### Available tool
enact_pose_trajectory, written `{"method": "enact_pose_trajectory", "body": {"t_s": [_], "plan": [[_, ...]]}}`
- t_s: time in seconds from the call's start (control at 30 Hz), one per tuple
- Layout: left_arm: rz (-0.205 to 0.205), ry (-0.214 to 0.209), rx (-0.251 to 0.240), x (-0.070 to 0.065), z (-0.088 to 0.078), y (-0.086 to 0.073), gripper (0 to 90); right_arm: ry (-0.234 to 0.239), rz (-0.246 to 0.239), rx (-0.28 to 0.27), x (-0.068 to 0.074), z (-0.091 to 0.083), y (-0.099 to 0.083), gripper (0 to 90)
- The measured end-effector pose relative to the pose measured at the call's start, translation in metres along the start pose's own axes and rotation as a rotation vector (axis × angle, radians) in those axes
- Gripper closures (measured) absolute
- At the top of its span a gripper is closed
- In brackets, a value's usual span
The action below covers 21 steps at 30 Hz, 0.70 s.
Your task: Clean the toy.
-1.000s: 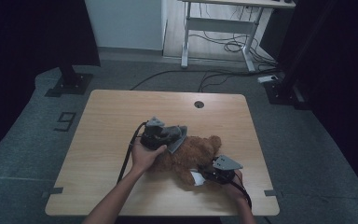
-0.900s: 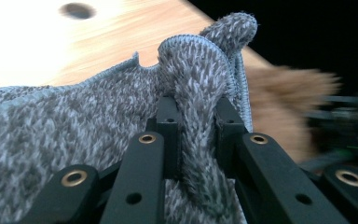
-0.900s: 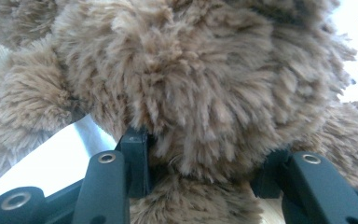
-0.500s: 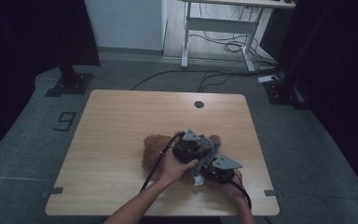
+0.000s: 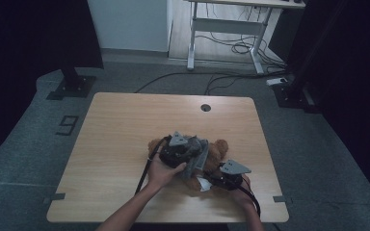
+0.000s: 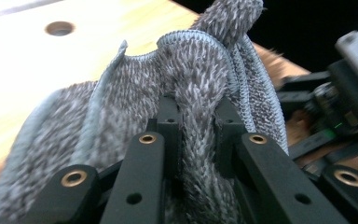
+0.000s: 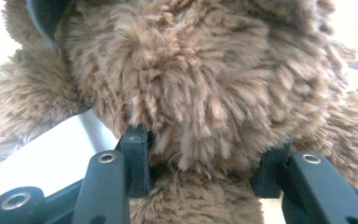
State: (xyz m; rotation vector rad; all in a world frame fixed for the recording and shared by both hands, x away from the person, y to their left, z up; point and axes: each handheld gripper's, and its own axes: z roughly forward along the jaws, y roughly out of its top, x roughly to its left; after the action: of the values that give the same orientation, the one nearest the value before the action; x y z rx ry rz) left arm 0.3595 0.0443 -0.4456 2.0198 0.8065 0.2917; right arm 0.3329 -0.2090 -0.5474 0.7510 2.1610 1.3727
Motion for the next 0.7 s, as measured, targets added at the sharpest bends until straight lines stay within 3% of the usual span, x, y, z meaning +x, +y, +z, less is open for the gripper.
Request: {"method": "enact_pose_trajectory", "body": {"t_s": [0.13, 0.37, 0.53, 0.63, 0.7], "plan": [[-0.028, 0.047, -0.008, 0.021, -0.021, -0.012, 77.4, 0.006, 0.002, -0.003, 0.0, 0.0, 0.0, 50.4], [-0.112, 0.086, -0.06, 0.057, -0.058, -0.033, 77.3, 0.013, 0.0, -0.001, 0.001, 0.0, 0.0, 50.3], [-0.177, 0.12, -0.059, 0.077, -0.069, -0.056, 77.4, 0.01, 0.0, -0.002, 0.001, 0.0, 0.0, 50.1], [-0.201, 0.159, -0.003, 0.088, -0.066, -0.075, 77.3, 0.008, 0.004, -0.001, 0.0, 0.0, -0.001, 50.0], [-0.216, 0.151, 0.015, 0.092, -0.063, -0.087, 77.2, 0.008, 0.006, -0.001, 0.0, 0.0, -0.001, 50.0]]}}
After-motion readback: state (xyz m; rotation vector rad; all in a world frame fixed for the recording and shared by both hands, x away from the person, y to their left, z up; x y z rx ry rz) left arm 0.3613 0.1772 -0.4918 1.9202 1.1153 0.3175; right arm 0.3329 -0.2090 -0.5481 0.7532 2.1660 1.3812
